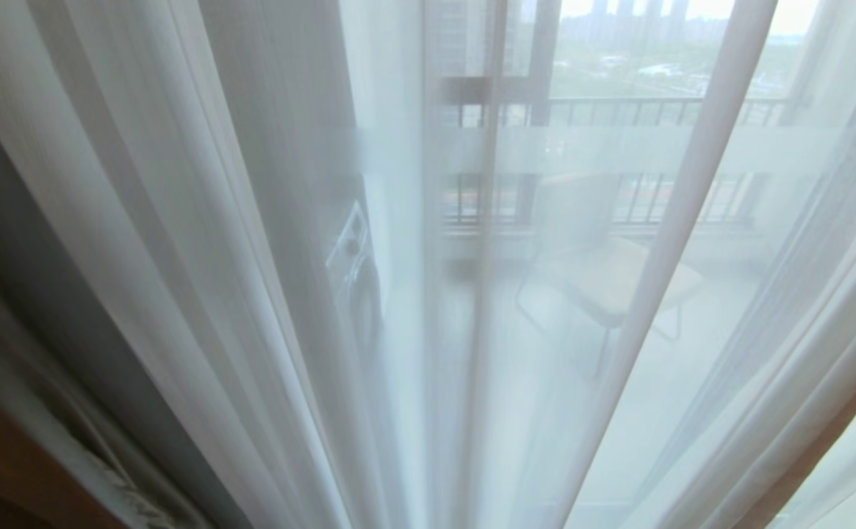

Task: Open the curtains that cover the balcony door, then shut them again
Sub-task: Close the outer curtains on both sides

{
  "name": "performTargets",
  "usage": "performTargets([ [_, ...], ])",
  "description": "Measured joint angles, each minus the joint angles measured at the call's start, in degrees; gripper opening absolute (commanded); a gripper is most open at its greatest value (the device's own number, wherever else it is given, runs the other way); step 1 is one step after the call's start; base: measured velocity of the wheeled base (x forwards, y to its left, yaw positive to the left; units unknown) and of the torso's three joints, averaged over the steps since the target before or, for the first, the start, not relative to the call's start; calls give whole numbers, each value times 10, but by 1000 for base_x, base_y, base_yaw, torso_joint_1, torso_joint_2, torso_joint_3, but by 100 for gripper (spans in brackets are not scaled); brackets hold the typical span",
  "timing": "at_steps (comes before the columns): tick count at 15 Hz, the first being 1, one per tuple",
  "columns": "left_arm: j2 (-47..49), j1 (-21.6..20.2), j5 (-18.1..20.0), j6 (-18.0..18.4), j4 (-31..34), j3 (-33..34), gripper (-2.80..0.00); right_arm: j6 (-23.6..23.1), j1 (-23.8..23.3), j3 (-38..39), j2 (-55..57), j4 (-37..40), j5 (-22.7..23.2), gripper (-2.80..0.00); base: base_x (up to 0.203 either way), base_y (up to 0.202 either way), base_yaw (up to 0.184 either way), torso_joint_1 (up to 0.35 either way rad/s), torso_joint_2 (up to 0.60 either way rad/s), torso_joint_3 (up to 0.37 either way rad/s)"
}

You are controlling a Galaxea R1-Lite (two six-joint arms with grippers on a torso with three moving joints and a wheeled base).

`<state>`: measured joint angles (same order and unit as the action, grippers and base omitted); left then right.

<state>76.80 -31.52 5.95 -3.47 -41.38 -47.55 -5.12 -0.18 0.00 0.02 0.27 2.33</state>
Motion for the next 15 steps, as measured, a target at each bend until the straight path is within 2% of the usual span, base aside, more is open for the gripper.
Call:
performTargets([
  [8, -66, 114, 0, 0, 49, 25, -280, 0, 0, 0, 0, 0, 0, -280, 0, 0, 0, 0, 0, 0],
  [11, -83, 150, 0, -1, 52, 27, -280, 0, 0, 0, 0, 0, 0, -280, 0, 0, 0, 0, 0, 0],
  [15, -96, 219, 0, -11, 58, 27, -280, 0, 0, 0, 0, 0, 0, -280, 0, 0, 0, 0, 0, 0],
])
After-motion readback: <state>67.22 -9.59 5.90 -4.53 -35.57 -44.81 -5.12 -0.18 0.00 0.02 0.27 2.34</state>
